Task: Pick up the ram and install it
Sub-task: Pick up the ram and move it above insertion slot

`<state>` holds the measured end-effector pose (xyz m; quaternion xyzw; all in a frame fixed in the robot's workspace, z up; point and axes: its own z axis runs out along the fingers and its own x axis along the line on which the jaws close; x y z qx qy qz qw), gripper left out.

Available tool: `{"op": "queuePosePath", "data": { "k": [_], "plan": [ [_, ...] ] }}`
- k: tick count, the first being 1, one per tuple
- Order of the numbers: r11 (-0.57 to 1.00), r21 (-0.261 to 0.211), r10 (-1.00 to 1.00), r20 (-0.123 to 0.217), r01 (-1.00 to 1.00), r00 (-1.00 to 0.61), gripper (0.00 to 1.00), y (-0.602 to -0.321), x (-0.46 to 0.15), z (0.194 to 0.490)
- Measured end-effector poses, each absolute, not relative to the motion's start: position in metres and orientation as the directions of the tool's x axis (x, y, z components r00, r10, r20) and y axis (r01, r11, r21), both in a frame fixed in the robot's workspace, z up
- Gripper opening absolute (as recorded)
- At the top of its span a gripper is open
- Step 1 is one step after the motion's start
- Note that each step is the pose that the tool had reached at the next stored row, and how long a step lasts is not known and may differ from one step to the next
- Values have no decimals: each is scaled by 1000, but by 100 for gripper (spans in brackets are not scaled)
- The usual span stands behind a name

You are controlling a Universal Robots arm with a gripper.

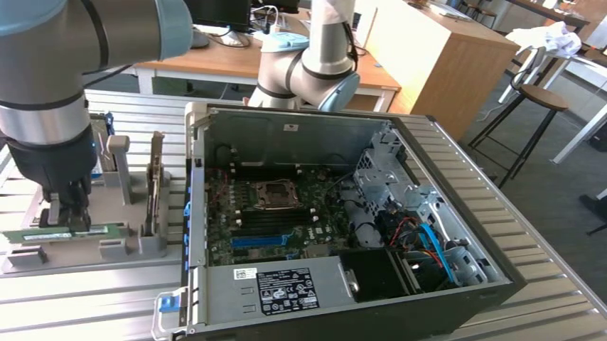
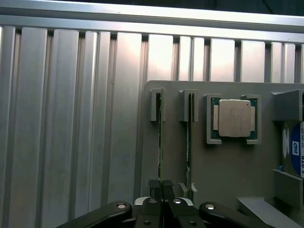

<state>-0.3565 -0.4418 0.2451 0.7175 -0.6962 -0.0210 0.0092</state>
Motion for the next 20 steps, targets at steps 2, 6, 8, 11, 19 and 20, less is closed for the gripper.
{"op": "queuePosePath", "data": {
  "k": [2, 6, 8, 11, 19, 20],
  "plan": [
    [-30, 42, -999, -17, -999, 30, 11, -442, -356, 249],
    [-30, 43, -999, -17, -999, 29, 11, -442, -356, 259],
    [-30, 42, -999, -17, -999, 29, 11, -442, -356, 263],
    [-30, 42, -999, -17, -999, 29, 11, -442, -356, 270],
    [-29, 43, -999, -17, -999, 29, 11, -442, -356, 287],
    [-29, 42, -999, -17, -999, 28, 11, -442, -356, 289]
  ]
}}
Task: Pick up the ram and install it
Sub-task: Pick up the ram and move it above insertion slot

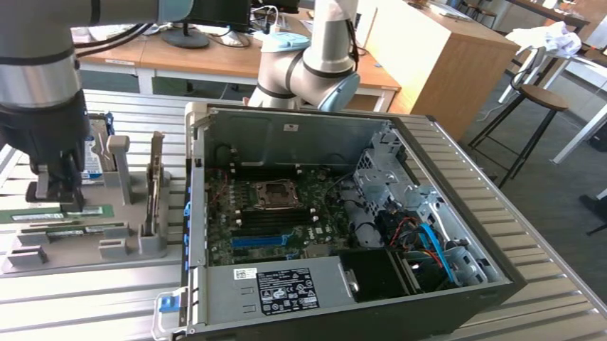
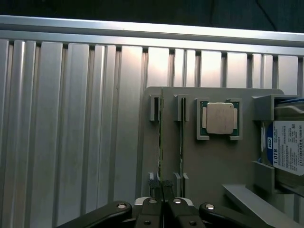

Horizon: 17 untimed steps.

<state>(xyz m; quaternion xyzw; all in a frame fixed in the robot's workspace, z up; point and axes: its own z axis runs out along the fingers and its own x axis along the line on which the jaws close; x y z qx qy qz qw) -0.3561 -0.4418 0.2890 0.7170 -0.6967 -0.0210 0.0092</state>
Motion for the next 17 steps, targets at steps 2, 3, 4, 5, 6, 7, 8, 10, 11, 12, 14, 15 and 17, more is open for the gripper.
{"op": "queuePosePath", "data": {
  "k": [2, 3, 4, 5, 6, 7, 8, 10, 11, 12, 14, 15, 17],
  "plan": [
    [-29, 43, -999, -17, -999, 28, 11, -442, -356, 294],
    [-29, 42, -999, -17, -999, 28, 11, -442, -356, 296],
    [-29, 43, -999, -17, -999, 28, 11, -442, -356, 298],
    [-29, 42, -999, -17, -999, 28, 11, -442, -356, 299],
    [-29, 42, -999, -17, -999, 28, 11, -442, -356, 301],
    [-28, 42, -999, -17, -999, 28, 11, -442, -356, 303],
    [-28, 43, -999, -17, -999, 28, 11, -442, -356, 304],
    [-28, 42, -999, -17, -999, 27, 11, -442, -356, 308],
    [-28, 42, -999, -17, -999, 27, 11, -442, -356, 310],
    [-28, 43, -999, -17, -999, 27, 11, -442, -356, 312],
    [-28, 42, -999, -17, -999, 27, 11, -442, -356, 317],
    [-28, 42, -999, -17, -999, 27, 11, -442, -356, 320],
    [-27, 42, -999, -17, -999, 27, 11, -442, -356, 325]
  ]
}}
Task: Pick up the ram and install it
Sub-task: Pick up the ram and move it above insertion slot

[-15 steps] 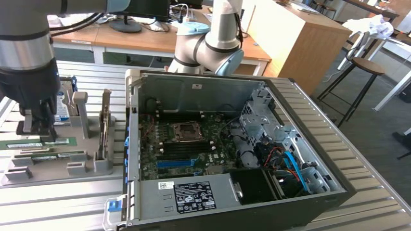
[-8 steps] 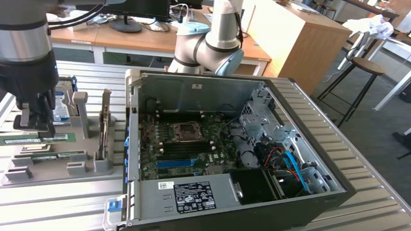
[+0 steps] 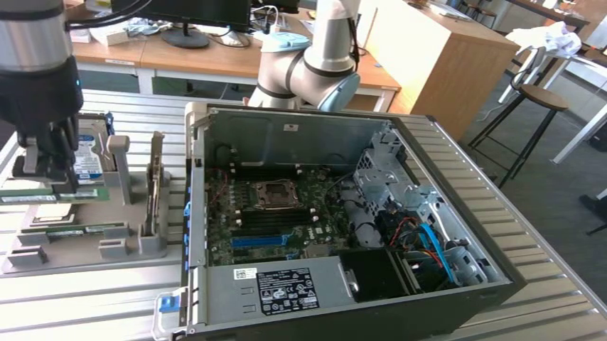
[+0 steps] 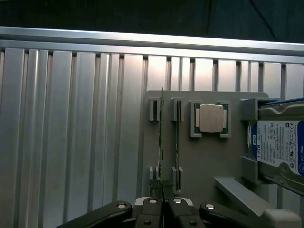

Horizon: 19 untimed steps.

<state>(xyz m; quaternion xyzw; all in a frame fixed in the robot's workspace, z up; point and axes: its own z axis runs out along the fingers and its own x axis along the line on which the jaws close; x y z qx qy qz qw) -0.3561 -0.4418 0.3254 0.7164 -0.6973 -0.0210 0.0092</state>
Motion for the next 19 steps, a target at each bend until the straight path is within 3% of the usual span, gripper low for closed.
{"op": "queuePosePath", "data": {
  "k": [19],
  "plan": [
    [-25, 43, -1000, -17, -999, 24, 11, -442, -356, 380]
  ]
}}
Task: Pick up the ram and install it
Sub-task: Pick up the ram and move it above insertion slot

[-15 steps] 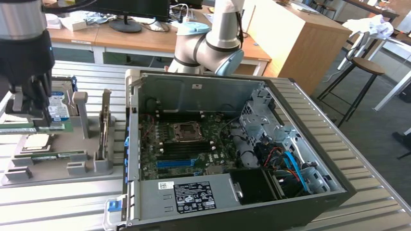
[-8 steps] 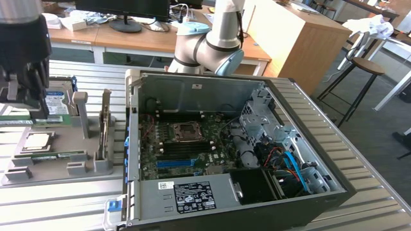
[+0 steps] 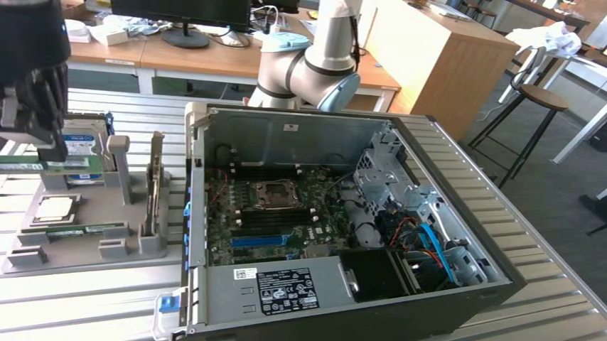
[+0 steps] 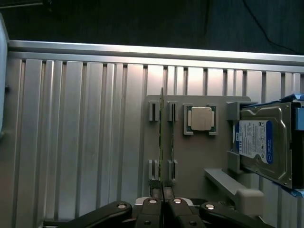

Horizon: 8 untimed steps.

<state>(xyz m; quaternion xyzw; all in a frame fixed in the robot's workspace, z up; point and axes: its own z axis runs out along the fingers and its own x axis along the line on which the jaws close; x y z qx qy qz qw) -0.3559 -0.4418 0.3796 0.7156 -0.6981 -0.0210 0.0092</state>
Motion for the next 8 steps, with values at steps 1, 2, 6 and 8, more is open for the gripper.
{"op": "queuePosePath", "data": {
  "k": [1, 2, 6, 8],
  "plan": [
    [-25, 42, -1000, -17, -999, 24, 11, -442, -356, 382],
    [-25, 43, -1000, -17, -999, 24, 11, -442, -356, 385],
    [-24, 43, -1000, -17, -999, 23, 11, -442, -356, 395],
    [-24, 42, -1000, -17, -999, 23, 11, -442, -356, 400]
  ]
}}
